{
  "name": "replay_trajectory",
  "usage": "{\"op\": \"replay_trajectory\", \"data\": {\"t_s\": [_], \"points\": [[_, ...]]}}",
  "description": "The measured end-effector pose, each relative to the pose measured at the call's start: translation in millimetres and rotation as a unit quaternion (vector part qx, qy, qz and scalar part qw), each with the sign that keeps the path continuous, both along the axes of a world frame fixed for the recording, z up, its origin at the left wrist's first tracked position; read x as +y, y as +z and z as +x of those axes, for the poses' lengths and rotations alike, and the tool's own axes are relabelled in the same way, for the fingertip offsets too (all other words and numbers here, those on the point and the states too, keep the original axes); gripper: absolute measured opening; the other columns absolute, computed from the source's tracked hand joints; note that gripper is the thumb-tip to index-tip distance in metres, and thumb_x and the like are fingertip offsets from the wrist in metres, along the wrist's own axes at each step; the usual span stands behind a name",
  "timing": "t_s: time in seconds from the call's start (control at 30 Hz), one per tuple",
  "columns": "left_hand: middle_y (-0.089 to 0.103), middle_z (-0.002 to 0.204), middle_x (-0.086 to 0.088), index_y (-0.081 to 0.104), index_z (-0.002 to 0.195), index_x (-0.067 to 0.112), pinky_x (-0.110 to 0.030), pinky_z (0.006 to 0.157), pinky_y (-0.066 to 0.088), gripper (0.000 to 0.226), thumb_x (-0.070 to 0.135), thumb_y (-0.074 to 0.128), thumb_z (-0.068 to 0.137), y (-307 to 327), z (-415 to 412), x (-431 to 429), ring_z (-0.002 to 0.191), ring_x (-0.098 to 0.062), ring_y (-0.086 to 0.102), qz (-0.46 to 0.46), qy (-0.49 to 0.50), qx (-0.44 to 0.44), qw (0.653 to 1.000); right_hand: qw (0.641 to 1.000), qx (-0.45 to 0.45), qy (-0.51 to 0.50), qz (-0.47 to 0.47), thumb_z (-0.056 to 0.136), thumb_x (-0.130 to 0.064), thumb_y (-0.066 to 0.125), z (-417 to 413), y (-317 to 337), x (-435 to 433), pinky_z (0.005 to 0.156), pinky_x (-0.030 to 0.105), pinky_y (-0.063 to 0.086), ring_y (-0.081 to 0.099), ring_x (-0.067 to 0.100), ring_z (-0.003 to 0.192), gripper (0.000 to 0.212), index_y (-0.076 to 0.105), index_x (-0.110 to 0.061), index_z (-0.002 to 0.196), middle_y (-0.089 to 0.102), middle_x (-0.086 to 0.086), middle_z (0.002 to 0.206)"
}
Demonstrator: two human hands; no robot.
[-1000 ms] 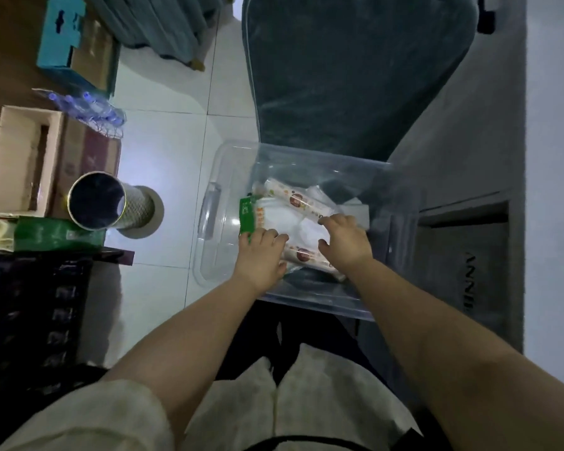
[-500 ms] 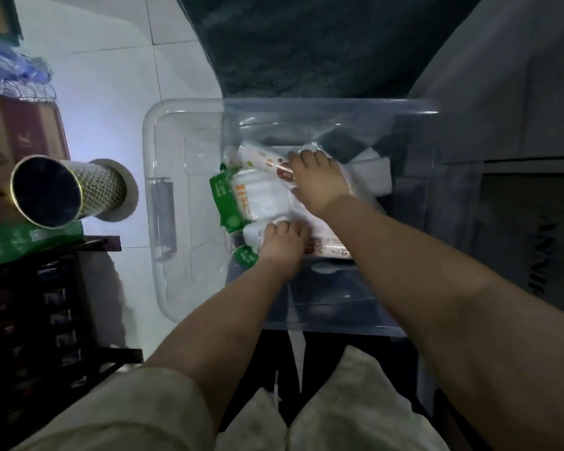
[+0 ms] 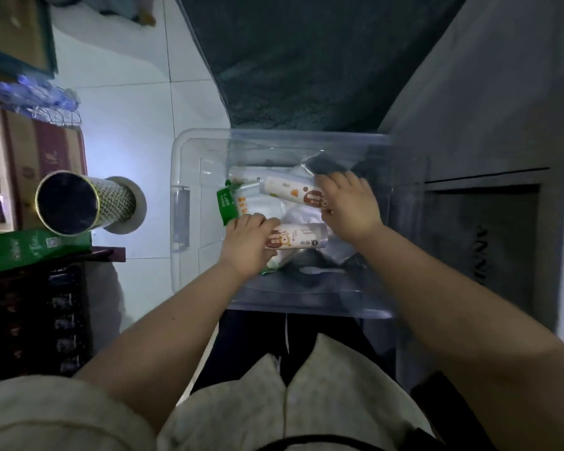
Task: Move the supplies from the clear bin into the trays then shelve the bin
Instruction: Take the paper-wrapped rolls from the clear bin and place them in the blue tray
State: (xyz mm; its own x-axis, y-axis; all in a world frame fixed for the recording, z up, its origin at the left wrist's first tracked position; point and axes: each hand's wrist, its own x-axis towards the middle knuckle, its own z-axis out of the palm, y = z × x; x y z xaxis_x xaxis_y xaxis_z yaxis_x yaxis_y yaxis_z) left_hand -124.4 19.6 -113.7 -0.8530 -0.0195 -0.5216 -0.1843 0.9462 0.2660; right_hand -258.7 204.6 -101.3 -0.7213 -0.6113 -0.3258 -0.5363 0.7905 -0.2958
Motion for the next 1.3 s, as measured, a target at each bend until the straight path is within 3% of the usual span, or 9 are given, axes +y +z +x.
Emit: {"op": "replay_trajectory", "data": {"t_s": [0.2,0.5,0.7,0.87,1.13,1.3], "points": [[0.059,0.114,0.0,0.058,0.12,0.03,-0.042,0.093,0.028,0.057,0.034,0.077,0.066,69.2,-16.0,-15.4,0.108,-0.027,0.049,-0.028,0.001,0.104,0.994,0.989,0.1,-0.097,-0.038,0.065,-0.017,0.072,19.0,80.5,19.4,0.076,0.04,0.041,0.054,0.032,0.093,0.055,0.056,-0.019,0.119,0.064,0.002,0.107],[0.058,0.115,0.008,0.054,0.124,0.04,-0.036,0.089,0.018,0.055,0.037,0.071,0.072,136.7,-34.1,-14.5,0.108,-0.021,0.046,0.004,-0.16,0.188,0.969,0.928,0.216,-0.303,-0.013,0.078,-0.019,0.069,90.8,163.8,13.3,0.09,0.044,0.032,0.048,0.03,0.104,0.053,0.053,-0.025,0.128,0.062,-0.003,0.122],[0.062,0.106,0.01,0.061,0.114,0.04,-0.038,0.087,0.02,0.051,0.034,0.076,0.065,151.0,-10.2,8.5,0.101,-0.022,0.051,0.038,-0.251,0.236,0.938,0.839,0.229,-0.493,0.014,0.066,-0.013,0.075,194.7,183.7,39.6,0.09,0.045,0.032,0.045,0.029,0.107,0.065,0.053,-0.026,0.127,0.061,-0.002,0.122],[0.061,0.11,0.01,0.06,0.117,0.041,-0.04,0.092,0.022,0.045,0.038,0.068,0.073,159.7,25.6,55.6,0.106,-0.021,0.047,0.074,-0.361,0.23,0.901,0.763,0.208,-0.609,0.061,0.076,-0.015,0.07,299.8,193.1,60.8,0.095,0.044,0.029,0.042,0.029,0.111,0.059,0.051,-0.026,0.13,0.058,-0.003,0.127],[0.059,0.117,0.009,0.056,0.119,0.042,-0.041,0.092,0.019,0.051,0.041,0.07,0.07,189.1,124.0,171.6,0.109,-0.024,0.043,0.115,-0.558,0.249,0.783,0.631,0.233,-0.735,0.081,0.074,-0.005,0.069,459.4,209.8,102.7,0.1,0.043,0.029,0.043,0.029,0.112,0.062,0.052,-0.022,0.132,0.058,0.0,0.129],[0.059,0.117,0.01,0.054,0.123,0.042,-0.041,0.093,0.019,0.053,0.037,0.071,0.073,206.6,228.5,242.5,0.11,-0.022,0.042,0.158,-0.621,0.278,0.716,0.512,0.267,-0.81,0.101,0.072,-0.001,0.067,585.8,218.6,128.3,0.098,0.042,0.029,0.045,0.029,0.108,0.06,0.057,-0.021,0.127,0.061,-0.001,0.125]]}}
